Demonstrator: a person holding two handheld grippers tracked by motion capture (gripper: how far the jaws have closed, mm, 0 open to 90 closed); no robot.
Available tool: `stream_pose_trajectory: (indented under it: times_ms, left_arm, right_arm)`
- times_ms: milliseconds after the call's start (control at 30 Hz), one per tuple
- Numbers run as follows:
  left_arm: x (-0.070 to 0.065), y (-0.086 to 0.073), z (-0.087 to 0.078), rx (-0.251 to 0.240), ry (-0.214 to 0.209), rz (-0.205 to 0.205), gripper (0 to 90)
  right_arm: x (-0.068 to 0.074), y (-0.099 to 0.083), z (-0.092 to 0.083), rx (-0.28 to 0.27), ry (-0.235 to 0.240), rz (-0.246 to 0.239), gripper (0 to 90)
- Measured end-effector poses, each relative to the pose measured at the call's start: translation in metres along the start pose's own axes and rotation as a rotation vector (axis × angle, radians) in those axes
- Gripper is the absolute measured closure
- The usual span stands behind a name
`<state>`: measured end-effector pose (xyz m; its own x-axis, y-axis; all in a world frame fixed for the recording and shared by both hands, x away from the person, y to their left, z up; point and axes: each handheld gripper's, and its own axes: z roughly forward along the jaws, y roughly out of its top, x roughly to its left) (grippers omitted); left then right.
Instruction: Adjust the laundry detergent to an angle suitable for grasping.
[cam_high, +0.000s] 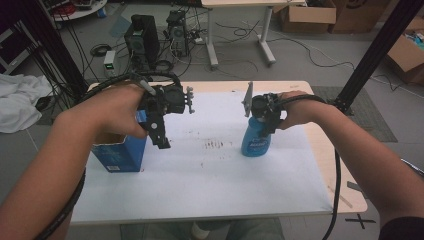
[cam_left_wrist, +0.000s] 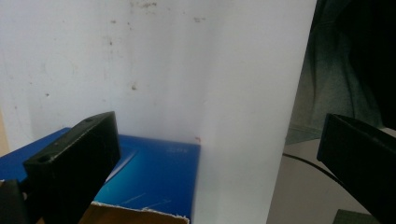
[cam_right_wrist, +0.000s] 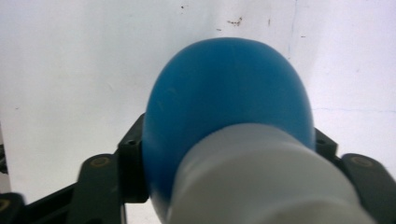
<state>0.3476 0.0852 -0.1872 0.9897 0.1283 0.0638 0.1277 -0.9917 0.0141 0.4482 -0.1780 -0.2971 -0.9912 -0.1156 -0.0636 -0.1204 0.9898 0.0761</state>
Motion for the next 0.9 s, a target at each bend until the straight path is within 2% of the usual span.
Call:
stream_pose_trajectory:
  times_ms: [400,600,900]
  left_arm:
    - [0.0005,0.0019,0.0022,-0.002,-0.005,0.003,0.1]
    - [-0.0006,0.0026,0.0015,-0.001,-0.006,0.001,0.1]
    - [-0.0030,0.0006,0.0008,0.000,-0.005,-0.001,0.1]
  right_arm:
    - [0.0000,-0.0006,0.0004,-0.014,-0.007,0.011,38.1]
    - [0.0021,-0.0007,-0.0002,0.002,-0.013,0.012,38.2]
    - [0.0052,-0.0011,-0.0071,-0.008,-0.013,0.054,38.0]
